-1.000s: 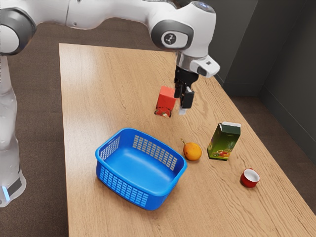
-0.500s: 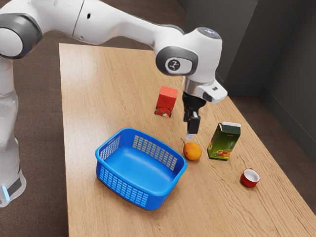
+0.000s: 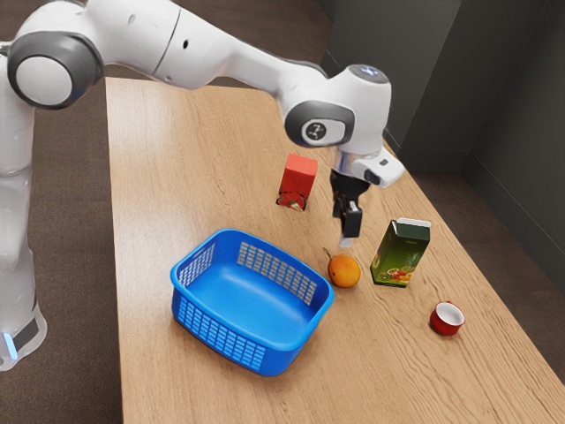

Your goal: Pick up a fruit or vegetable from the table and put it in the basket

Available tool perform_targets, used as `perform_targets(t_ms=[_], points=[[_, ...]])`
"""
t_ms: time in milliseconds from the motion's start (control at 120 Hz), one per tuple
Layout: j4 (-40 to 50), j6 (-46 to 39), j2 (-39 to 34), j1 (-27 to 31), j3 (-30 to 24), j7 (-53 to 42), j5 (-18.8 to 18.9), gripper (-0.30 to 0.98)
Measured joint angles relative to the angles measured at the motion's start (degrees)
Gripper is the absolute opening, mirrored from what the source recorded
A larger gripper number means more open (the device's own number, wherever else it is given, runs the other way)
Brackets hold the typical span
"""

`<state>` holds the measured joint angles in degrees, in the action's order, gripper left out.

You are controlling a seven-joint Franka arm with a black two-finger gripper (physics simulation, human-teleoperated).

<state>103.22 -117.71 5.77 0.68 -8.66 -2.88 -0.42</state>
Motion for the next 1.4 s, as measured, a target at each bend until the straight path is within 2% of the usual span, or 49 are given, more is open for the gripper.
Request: perform_targets(t_ms=[750,1183,1400], points=[[0.4,-1.9,2.6,-1.2,-0.4,-0.8,-0.5,0.68],[0.6,-1.6,4.1,-1.4,-0.5,-1.5,-5.2,0.68],[0.5,-1.6,5.5,-1.6,-0.7,-1.8,-6.1,0.67]])
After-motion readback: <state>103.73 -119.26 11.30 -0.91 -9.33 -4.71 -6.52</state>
